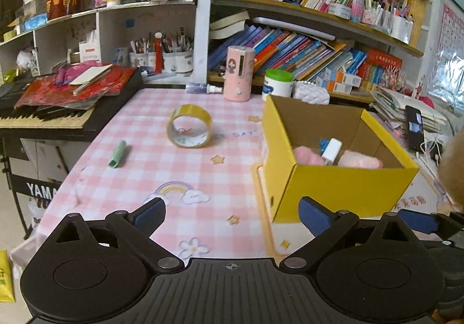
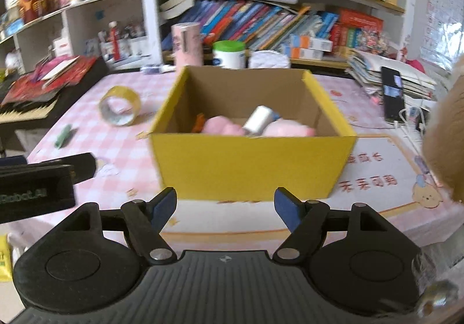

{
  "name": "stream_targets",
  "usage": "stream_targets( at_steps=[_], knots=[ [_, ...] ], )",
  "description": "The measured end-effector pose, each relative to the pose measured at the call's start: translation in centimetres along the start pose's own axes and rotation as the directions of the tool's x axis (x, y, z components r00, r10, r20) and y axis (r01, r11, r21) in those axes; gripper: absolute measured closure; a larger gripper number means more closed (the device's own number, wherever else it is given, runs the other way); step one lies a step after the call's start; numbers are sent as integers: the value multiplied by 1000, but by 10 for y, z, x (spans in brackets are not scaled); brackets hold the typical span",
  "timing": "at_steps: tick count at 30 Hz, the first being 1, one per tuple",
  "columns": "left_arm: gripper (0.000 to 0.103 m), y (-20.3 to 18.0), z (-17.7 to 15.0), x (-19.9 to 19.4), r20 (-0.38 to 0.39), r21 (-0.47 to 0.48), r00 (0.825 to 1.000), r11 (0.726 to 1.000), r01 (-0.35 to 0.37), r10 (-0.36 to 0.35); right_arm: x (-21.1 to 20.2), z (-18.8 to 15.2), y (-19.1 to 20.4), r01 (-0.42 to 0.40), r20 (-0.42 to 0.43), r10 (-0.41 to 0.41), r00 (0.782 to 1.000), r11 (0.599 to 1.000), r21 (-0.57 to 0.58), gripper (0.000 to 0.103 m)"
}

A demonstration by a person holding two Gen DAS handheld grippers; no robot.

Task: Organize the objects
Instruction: 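Lift both grippers out of the box and move toward the green marker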

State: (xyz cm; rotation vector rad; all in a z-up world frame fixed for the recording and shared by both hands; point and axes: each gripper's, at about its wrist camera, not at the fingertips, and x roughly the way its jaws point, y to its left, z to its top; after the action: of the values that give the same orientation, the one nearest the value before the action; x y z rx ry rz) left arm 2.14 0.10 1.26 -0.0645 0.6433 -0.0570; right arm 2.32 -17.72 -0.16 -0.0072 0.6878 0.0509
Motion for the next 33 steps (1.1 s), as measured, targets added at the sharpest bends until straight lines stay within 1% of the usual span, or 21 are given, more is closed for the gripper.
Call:
stream_targets(
  at_steps=[6, 15, 22, 33],
  knots=[
    [3, 23, -10, -14, -3, 12, 1000, 1000, -19, 19, -9, -9, 37, -52, -3, 52, 999, 998, -38, 23],
    [3, 57, -20, -31, 2, -15, 999, 999, -48, 48, -17, -17, 77, -107, -6, 107, 994, 992, -60, 21],
    [3, 81, -25, -41, 9, -37, 998, 997, -66, 66, -22, -22, 103, -138, -1, 138, 990, 988, -74, 20],
    [3, 113, -30, -46, -15, -98, 997, 992, -80, 79, -25, -24, 138, -167, -10, 167, 986, 979, -112, 19]
  ],
)
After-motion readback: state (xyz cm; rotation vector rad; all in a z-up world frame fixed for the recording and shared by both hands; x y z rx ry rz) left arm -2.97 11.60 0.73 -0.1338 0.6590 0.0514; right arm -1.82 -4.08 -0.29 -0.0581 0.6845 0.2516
